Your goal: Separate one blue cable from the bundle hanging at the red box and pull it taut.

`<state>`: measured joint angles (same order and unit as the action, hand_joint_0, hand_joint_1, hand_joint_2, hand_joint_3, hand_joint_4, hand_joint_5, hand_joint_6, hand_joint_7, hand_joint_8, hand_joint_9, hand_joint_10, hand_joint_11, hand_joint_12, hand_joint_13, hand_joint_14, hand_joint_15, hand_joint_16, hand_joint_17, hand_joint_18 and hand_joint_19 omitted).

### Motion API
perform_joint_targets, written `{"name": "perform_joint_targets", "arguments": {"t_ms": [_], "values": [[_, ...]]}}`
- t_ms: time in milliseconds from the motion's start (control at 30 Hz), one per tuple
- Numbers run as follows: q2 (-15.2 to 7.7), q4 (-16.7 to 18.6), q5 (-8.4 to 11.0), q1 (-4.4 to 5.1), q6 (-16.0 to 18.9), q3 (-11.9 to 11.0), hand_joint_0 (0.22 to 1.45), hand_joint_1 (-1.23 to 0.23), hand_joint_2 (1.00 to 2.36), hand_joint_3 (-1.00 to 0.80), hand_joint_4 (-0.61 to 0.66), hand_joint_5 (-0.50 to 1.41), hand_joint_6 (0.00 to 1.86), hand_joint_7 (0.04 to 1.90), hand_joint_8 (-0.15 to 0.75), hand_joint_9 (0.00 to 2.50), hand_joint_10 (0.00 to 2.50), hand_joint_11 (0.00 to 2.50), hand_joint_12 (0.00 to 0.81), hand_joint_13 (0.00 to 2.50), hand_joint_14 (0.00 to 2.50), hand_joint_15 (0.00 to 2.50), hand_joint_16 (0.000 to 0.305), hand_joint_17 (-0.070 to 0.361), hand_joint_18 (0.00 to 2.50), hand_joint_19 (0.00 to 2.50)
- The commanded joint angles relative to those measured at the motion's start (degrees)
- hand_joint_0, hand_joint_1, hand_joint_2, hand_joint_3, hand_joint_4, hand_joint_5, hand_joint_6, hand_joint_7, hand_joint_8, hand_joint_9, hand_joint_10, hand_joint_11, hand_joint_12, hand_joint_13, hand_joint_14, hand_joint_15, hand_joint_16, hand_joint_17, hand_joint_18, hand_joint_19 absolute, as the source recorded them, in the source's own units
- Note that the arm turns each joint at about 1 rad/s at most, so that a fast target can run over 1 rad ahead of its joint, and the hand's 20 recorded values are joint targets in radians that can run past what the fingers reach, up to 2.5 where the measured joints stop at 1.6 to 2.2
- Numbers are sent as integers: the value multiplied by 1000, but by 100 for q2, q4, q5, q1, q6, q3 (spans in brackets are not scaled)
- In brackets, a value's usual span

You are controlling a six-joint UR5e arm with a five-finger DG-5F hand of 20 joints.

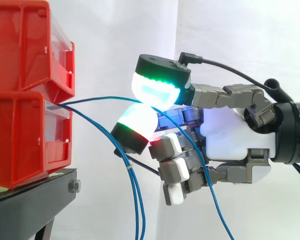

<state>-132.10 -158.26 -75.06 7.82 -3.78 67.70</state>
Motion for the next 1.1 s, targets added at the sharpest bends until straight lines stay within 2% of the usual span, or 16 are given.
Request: {"name": "perform_joint_targets", "arguments": {"t_ms": [0,33,67,100,167,267,333,433,467,667,1067], "values": [[0,-3,0,0,0,-2,614,-730,1020,-157,123,-187,838,1163,355,1120,22,909,423,1132,24,761,48,108,998,655],[0,-3,0,9,0,-2,614,-730,1020,-161,126,-187,839,1157,355,1117,21,908,423,1131,24,760,48,109,996,657],[0,-11,0,0,0,-2,592,-704,1016,-261,132,-189,840,1150,349,1112,23,911,418,1128,23,768,48,108,990,669],[0,-11,0,0,0,-2,558,-641,1008,-387,132,-189,841,1138,353,1118,21,899,425,1127,24,761,49,110,990,672],[0,-29,0,0,0,-2,521,-522,1000,-500,144,-188,836,1119,361,1123,18,885,439,1135,23,754,52,116,1007,668],[0,-29,0,0,0,-2,524,-400,1000,-500,149,-187,827,1117,362,1123,21,878,439,1127,22,750,52,117,1000,677],[0,-29,0,9,0,-2,560,-369,1000,-500,131,-184,821,1128,355,1119,21,880,426,1124,23,754,50,113,984,692],[0,-29,0,9,0,-2,603,-404,1009,-390,130,-181,816,1148,351,1137,22,891,418,1143,24,774,49,111,987,696],[0,-29,0,9,0,-2,611,-472,1014,-319,130,-181,816,1147,357,1137,22,883,422,1150,23,782,50,111,988,688],[0,-29,0,17,0,-2,597,-636,1014,-151,160,-184,828,1145,389,1151,20,888,457,1171,21,752,56,127,1052,624],[0,-29,0,17,0,-2,636,-740,1019,-150,119,-197,851,1123,354,1120,21,912,425,1134,25,764,49,111,996,652]]}}
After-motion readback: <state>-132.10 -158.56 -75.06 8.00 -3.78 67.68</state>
